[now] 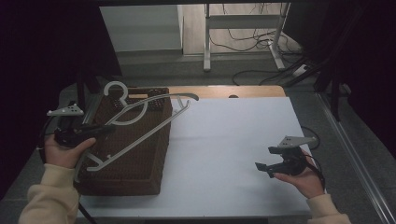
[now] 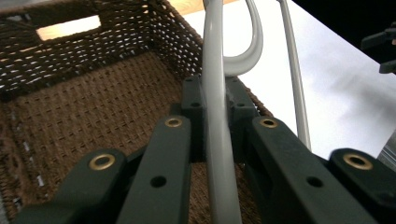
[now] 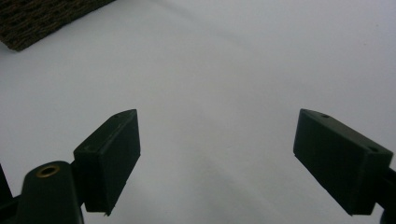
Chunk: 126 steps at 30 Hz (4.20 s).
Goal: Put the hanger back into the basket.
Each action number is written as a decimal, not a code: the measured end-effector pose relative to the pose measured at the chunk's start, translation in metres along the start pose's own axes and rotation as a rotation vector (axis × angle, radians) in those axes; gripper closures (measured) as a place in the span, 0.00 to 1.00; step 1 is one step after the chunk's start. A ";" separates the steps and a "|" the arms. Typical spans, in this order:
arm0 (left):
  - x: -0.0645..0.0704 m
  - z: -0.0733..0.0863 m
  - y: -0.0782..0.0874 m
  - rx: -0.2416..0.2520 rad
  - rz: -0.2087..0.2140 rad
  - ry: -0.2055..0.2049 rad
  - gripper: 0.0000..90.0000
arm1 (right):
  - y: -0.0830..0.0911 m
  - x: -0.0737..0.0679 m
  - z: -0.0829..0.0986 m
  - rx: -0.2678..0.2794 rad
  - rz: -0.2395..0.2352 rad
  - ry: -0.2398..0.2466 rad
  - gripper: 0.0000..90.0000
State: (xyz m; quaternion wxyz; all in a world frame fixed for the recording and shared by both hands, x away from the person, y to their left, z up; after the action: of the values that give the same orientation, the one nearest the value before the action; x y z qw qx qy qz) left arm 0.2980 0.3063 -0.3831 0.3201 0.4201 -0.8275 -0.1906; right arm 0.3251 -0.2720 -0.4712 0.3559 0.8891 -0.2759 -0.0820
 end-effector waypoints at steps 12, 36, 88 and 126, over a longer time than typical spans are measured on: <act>-0.015 -0.002 0.005 0.018 -0.030 0.027 0.91 | -0.001 0.001 0.001 -0.005 0.010 -0.005 0.15; -0.061 0.004 0.007 0.054 -0.119 0.131 0.91 | -0.005 0.000 0.004 -0.017 0.026 -0.002 0.14; -0.062 0.032 -0.006 0.039 -0.123 0.076 0.34 | -0.009 -0.003 0.007 -0.060 0.003 0.016 0.17; 0.047 0.074 -0.058 -0.061 0.077 -0.057 0.26 | 0.011 0.007 0.013 0.045 0.037 -0.052 0.16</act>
State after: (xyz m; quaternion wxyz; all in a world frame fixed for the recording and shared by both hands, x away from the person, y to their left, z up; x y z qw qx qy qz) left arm 0.2595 0.2381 -0.4530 0.3164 0.3721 -0.8456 -0.2152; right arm 0.3213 -0.2899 -0.4725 0.3298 0.8892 -0.3032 -0.0925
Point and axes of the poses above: each handheld gripper's, and its own axes: y roughly backward along the jaws, z roughly out of its underside, x roughly to its right, the point moved 3 cm from there along -y, roughly forward along the jaws, and after that the axes turned 10 degrees about y, right-handed, at the moved point
